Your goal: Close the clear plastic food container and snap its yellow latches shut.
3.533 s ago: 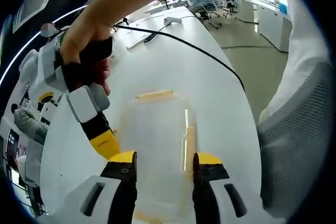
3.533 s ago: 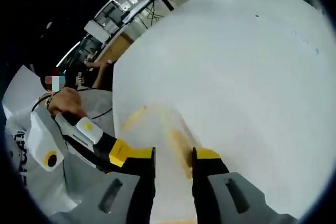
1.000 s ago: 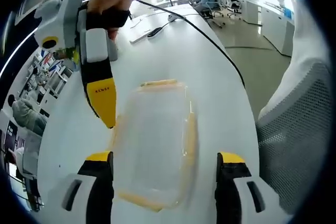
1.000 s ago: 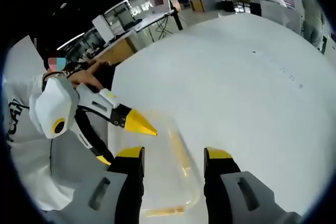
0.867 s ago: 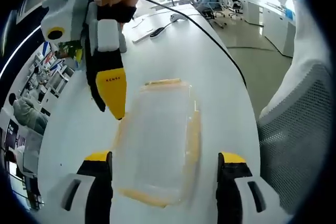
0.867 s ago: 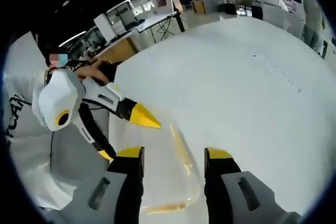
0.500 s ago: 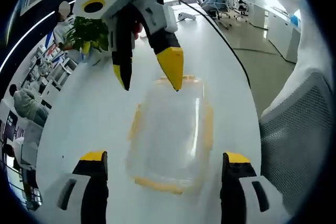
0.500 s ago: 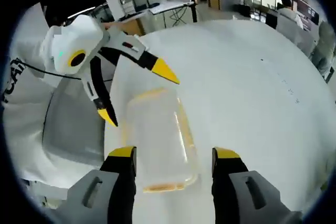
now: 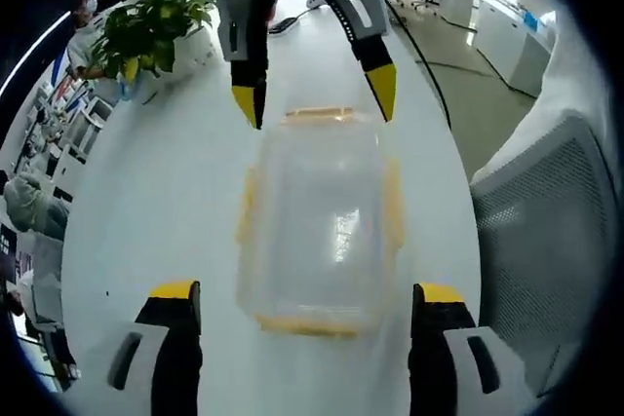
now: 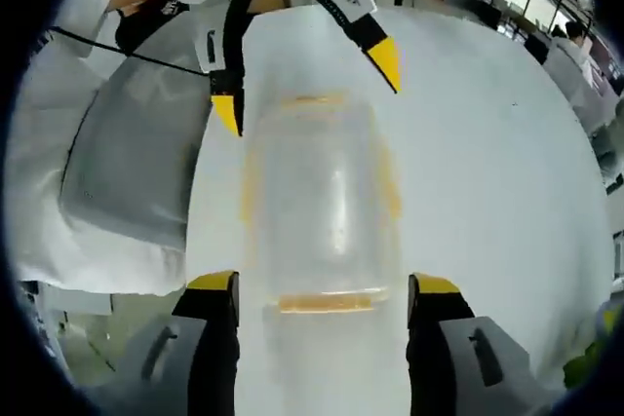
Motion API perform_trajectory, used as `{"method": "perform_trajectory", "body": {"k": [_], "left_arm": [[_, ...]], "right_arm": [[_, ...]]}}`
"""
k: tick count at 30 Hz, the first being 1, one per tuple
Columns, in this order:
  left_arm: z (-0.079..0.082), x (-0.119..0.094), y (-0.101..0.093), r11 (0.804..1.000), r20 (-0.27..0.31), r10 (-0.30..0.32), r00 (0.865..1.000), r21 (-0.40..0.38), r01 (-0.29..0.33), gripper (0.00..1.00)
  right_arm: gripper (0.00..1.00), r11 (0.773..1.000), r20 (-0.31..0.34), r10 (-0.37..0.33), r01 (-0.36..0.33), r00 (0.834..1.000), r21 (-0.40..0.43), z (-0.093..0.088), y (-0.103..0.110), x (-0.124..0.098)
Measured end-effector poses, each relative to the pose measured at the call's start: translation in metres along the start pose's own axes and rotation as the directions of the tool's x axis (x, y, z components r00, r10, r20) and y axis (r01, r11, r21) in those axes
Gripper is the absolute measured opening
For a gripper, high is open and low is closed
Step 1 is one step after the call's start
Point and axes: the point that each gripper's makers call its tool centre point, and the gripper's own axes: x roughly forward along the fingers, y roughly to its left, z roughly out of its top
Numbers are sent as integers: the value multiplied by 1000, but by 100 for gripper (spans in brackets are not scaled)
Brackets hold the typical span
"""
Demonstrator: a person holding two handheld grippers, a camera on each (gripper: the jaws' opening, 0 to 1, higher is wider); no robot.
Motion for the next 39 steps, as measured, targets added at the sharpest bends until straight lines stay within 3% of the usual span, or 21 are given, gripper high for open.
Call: {"method": "perform_trajectory", "body": {"k": [8, 10, 12, 19, 31, 39], "left_arm": [[5, 15, 4, 999, 1, -38, 999, -11, 38, 84], [6, 19, 3, 999, 8, -46, 999, -19, 46, 80], [5, 19, -8, 995, 3, -99, 995, -24, 99, 70], [4, 19, -2, 996, 5, -81, 997, -23, 81, 70], [5, 19, 0, 996, 22, -81, 996, -27, 82, 70], [-9, 15, 1, 996, 15, -79, 997, -28, 79, 70]], "right_arm": [[70, 999, 3, -34, 34, 999, -19, 4, -8, 7], [69, 999, 5, -26, 26, 1000, -19, 5, -6, 11], [68, 999, -2, -28, 28, 1000, -29, 4, -5, 14], [68, 999, 17, -37, 37, 999, -24, 5, -8, 14], [68, 999, -8, -40, 40, 999, -23, 5, -10, 13], [68, 999, -11, -41, 41, 999, -21, 18, -11, 18]]}}
